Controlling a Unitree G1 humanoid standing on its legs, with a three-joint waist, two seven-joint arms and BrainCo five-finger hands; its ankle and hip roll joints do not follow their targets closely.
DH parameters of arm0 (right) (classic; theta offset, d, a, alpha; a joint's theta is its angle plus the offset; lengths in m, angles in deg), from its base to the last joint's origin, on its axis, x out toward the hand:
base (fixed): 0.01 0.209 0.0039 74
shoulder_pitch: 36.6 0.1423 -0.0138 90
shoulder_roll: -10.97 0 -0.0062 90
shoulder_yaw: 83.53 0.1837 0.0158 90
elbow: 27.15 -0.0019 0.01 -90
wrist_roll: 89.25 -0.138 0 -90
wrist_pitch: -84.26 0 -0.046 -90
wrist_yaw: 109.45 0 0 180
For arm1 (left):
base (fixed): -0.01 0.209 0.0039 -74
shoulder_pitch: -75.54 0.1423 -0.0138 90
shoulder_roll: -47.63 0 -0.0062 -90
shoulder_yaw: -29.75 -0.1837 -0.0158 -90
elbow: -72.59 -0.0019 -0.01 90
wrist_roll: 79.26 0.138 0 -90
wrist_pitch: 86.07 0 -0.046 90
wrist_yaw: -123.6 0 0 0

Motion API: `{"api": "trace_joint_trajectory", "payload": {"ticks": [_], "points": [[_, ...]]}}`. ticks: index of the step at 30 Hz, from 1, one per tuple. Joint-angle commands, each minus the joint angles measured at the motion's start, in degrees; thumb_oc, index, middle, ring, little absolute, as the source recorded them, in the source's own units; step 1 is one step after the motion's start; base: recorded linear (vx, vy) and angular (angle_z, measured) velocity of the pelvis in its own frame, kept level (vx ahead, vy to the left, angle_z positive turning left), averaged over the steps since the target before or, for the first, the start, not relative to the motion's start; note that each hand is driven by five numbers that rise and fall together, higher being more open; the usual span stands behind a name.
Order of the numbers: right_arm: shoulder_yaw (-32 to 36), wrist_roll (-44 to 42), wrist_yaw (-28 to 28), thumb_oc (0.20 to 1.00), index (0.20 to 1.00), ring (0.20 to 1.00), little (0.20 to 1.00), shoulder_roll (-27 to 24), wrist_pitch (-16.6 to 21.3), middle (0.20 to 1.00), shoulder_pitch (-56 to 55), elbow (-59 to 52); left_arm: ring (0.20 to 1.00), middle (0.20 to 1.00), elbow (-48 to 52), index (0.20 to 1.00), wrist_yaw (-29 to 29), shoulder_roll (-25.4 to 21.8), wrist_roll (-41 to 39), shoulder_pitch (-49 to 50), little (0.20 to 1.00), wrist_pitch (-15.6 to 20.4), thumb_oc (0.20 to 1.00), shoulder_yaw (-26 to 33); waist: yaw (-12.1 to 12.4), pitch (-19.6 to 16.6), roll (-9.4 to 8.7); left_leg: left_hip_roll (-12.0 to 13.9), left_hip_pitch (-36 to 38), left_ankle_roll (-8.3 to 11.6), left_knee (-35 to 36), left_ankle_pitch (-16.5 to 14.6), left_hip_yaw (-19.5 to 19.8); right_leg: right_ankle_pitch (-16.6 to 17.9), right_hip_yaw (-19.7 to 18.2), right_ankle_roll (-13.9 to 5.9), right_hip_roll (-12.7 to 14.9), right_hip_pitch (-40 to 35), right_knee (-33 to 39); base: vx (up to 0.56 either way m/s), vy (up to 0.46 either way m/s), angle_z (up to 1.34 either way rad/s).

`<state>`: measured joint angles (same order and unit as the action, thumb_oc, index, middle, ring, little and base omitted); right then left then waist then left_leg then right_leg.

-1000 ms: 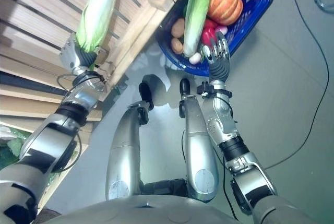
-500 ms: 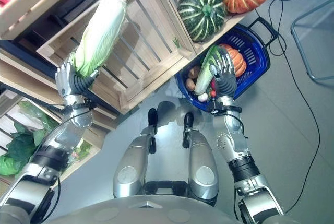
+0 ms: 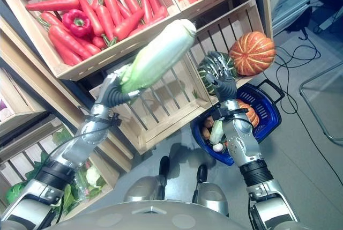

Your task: Pick up fruits and vegetables into the basket

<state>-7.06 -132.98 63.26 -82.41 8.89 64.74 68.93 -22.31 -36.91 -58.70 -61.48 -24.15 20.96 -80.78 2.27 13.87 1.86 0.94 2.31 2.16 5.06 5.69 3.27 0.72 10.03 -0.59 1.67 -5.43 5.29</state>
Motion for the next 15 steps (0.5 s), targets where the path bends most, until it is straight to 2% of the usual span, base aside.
{"api": "trace_joint_trajectory", "payload": {"ticks": [1, 8, 15], "points": [[-1.9, -3.9, -4.3, 1.0, 1.0, 1.0, 1.0, 0.3, -0.3, 1.0, -0.5, -1.9, 0.2, 0.2, 3.6, 0.2, -1.9, -0.1, -4.6, 0.4, 0.2, 5.4, 0.2, -1.4, -0.4, -5.4, -2.77, -1.9, 0.1, -0.45, -0.1, -4.8, -1.2, 0.5, -0.2, -3.39, 1.6, 0.9, -0.3, 0.07, 0.005, -0.07], [-4.4, -10.7, -9.8, 1.0, 1.0, 1.0, 1.0, 0.5, -2.9, 1.0, 0.0, -0.6, 0.2, 0.2, 5.0, 0.2, -5.6, -0.2, -7.1, -0.6, 0.2, 6.3, 0.2, -4.7, -0.6, -6.4, -2.88, -2.0, 1.9, -1.2, -0.1, -6.1, -2.0, 0.1, -0.6, -3.8, 1.7, -0.4, -0.3, 0.04, 0.009, -0.08], [-6.0, -14.1, -11.5, 1.0, 1.0, 1.0, 1.0, 0.9, -2.9, 1.0, -0.5, -2.3, 0.2, 0.2, 5.6, 0.2, -8.4, -1.2, -7.5, -0.4, 0.2, 3.4, 0.2, -5.9, -0.6, -7.2, -2.75, -2.1, 2.6, -1.61, -0.1, -6.6, -2.2, -0.1, -1.2, -4.17, 1.8, -0.7, -0.3, 0.0, 0.001, -0.01]]}}
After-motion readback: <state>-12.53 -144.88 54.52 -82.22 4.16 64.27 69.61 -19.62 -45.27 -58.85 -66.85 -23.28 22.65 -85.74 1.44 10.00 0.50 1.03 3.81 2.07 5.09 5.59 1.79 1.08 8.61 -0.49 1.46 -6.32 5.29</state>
